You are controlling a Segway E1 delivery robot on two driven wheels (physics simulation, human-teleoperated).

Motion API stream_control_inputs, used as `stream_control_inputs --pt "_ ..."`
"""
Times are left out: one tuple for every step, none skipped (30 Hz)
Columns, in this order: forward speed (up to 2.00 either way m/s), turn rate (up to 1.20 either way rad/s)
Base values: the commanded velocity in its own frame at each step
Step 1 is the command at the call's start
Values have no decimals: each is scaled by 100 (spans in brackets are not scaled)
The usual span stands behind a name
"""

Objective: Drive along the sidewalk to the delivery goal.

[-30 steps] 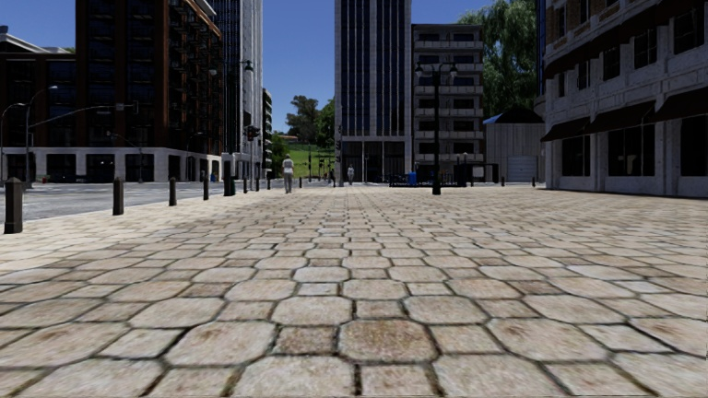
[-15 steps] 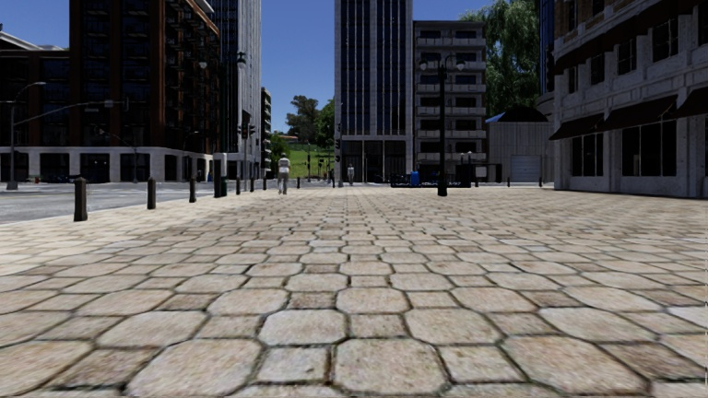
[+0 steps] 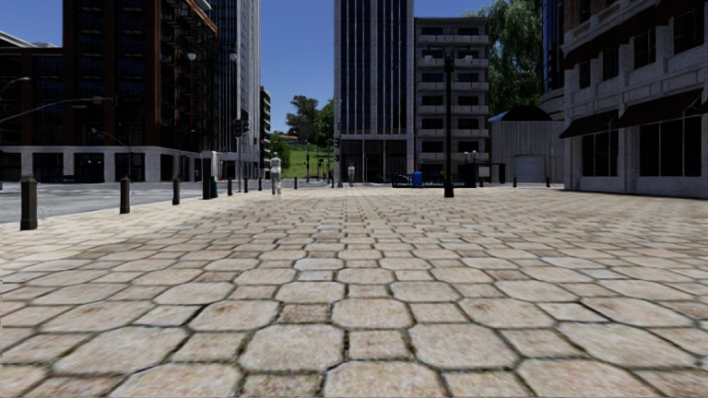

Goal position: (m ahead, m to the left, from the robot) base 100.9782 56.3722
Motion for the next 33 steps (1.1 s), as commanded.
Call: stream_control_inputs --pt "200 0" --pt "200 0" --pt "200 0" --pt "200 0" --pt "200 0" --pt "200 0" --pt "200 0" --pt "200 0" --pt "200 0" --pt "200 0" --pt "200 0" --pt "200 0" --pt "200 0" --pt "200 0" --pt "200 0" --pt "200 0" --pt "200 0" --pt "200 0" --pt "200 0" --pt "200 0" --pt "200 0" --pt "200 0" --pt "200 0" --pt "200 0" --pt "200 0" --pt "200 0" --pt "200 0" --pt "200 0" --pt "200 0" --pt "200 0" --pt "200 0" --pt "200 0" --pt "200 0"
